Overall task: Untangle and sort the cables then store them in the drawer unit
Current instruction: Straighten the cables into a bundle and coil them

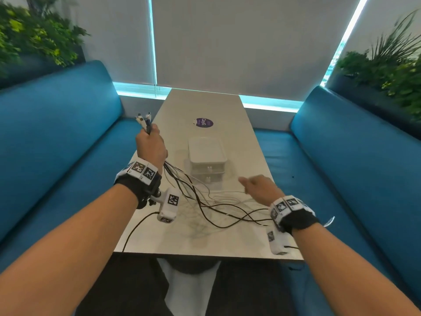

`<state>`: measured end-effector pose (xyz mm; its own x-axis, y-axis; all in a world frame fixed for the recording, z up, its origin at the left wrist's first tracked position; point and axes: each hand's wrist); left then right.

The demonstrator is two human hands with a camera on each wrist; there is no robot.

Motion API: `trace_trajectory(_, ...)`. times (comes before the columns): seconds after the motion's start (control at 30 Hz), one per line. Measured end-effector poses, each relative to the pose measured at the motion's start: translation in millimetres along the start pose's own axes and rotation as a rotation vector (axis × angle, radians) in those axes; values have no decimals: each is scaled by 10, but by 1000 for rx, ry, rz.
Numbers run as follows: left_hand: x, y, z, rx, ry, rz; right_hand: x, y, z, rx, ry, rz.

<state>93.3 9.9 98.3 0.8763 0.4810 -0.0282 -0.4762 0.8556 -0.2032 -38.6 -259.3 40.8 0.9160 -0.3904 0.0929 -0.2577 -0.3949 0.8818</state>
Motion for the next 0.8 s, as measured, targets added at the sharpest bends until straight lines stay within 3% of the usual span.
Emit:
trace_trajectory(0.1, -150, -33, -34, -24, 24, -70, -67, -106, -639, 273, 222, 16)
trace_trajectory(0.17, -272, -24, -57, -35, 18, -112, -91, -203, -1023, 386, 258, -134)
trace_trajectory(0.23, -366, 7, -78, -45, 8, -153, -154, -331, -1350, 331, 346, -259)
trace_trajectory(0.3, -396, 53, -77, -70, 32, -202, -211, -471, -1529, 275, 432, -281)
trace_trajectory(0.4, -258, 169, -56, -99, 82, -255, -283, -564, -1541, 403, 346, -325)
trace_trajectory(0.57, 74, 422, -198, -12, 143, -192, -309, -550, -1063, 454, 229, -422)
trace_trajectory(0.7, 35, 476, -444, 305, 22, -318, -210, -515, -892, 588, 98, -478)
trace_trajectory(0.8, -80, 476, -549, 467, -69, -458, -116, -460, -876, 575, 115, -428)
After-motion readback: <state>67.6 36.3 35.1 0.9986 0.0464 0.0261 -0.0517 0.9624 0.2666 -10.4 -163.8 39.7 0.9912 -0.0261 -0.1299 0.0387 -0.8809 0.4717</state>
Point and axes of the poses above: each hand's wrist, its own x-axis towards the middle knuckle, its own y-axis out of the back of the hand, z = x × y, and after that the axes turned 13 degrees about z, right-handed
